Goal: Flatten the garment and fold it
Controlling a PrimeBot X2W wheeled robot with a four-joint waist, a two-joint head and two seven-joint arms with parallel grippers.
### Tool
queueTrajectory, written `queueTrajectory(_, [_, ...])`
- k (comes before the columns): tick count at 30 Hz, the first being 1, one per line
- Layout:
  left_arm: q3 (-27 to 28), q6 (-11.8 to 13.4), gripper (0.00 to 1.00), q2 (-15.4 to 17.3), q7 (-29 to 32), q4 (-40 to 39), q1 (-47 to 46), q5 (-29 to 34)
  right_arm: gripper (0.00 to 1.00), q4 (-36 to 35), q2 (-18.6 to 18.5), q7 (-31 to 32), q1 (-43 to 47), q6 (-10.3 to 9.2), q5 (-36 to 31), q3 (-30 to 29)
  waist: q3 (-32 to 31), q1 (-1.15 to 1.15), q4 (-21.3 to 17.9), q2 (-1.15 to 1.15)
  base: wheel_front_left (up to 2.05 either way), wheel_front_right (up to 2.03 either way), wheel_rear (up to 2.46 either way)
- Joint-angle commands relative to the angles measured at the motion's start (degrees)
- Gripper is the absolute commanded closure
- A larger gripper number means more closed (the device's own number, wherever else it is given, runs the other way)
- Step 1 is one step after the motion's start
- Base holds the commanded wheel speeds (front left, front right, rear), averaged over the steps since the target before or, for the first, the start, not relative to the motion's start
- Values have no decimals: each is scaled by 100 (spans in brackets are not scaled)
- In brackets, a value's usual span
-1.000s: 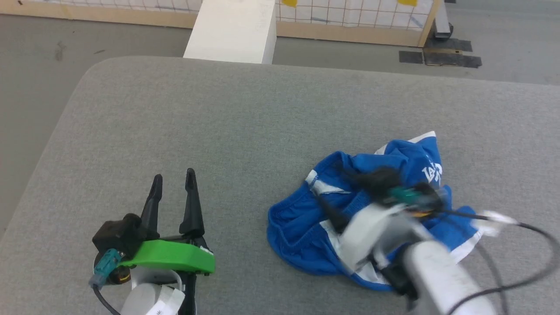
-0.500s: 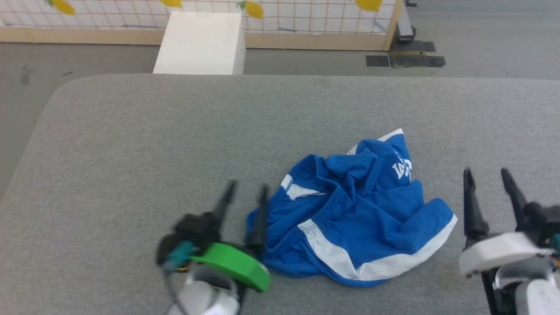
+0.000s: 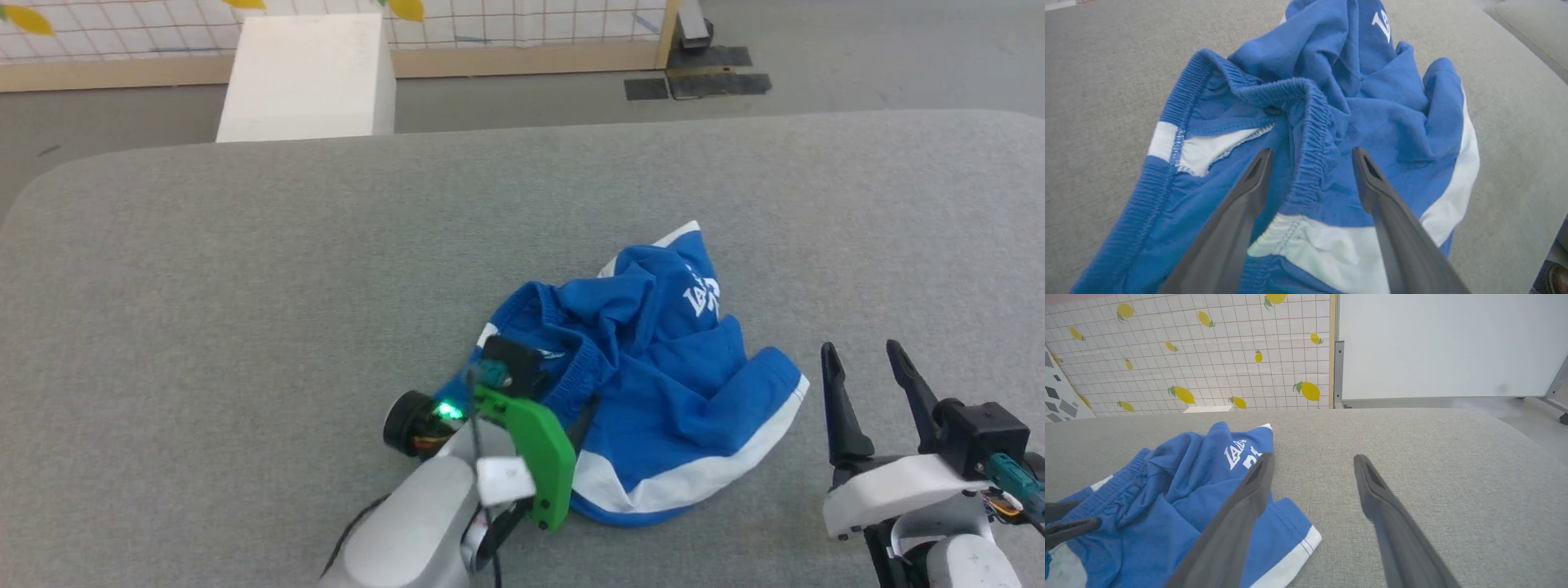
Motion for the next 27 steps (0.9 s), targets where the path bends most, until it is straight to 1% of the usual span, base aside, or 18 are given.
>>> queueTrajectory(1, [-75,11,0,6,250,98,-209,-88,0,21,2,-50,-120,20,41,26,44,0,-67,0,0,0,0])
queueTrajectory(3, [-177,35,0,6,597,208,-366,-169,0,41,2,-72,-131,20,53,37,54,0,-92,0,0,0,0])
queueTrajectory(5, [-249,18,100,6,837,234,-483,-283,0,57,2,-89,-134,20,68,46,61,0,-110,0,0,0,0])
queueTrajectory(7, [-246,26,100,6,891,207,-586,-368,0,72,2,-102,-133,20,80,56,65,0,-120,0,0,0,0])
queueTrajectory(8, [-190,75,100,6,811,181,-626,-394,0,77,2,-107,-133,20,86,61,67,0,-123,0,0,0,0])
queueTrajectory(12, [311,483,100,30,109,135,-679,-493,0,85,2,-115,-142,20,97,67,56,0,-115,0,0,0,0])
queueTrajectory(13, [523,644,100,69,-159,138,-642,-548,0,81,2,-112,-143,20,95,61,49,0,-104,0,0,0,0])
queueTrajectory(17, [1093,1075,100,253,-737,216,-384,-738,0,65,2,-89,-132,20,63,42,17,0,-51,0,0,0,0])
queueTrajectory(19, [1329,1241,100,356,-890,263,-181,-856,0,51,2,-77,-122,20,52,21,5,0,-15,0,0,0,0])
queueTrajectory(21, [1493,1343,100,448,-935,279,45,-973,0,37,2,-63,-105,20,44,-8,-10,0,32,0,0,0,0])
queueTrajectory(24, [1650,1426,100,545,-946,217,368,-1121,0,10,2,-35,-80,20,39,-49,-22,0,122,0,0,0,0])
queueTrajectory(25, [1678,1434,64,571,-939,170,477,-1161,0,-3,2,-25,-73,20,35,-72,-19,0,163,0,0,0,0])
queueTrajectory(26, [1685,1423,16,586,-931,120,553,-1188,0,-14,2,-17,-70,20,33,-86,-18,0,194,0,0,0,0])
queueTrajectory(27, [1705,1392,0,596,-952,37,636,-1231,0,-29,2,-7,-68,20,31,-97,-13,0,235,0,0,0,0])
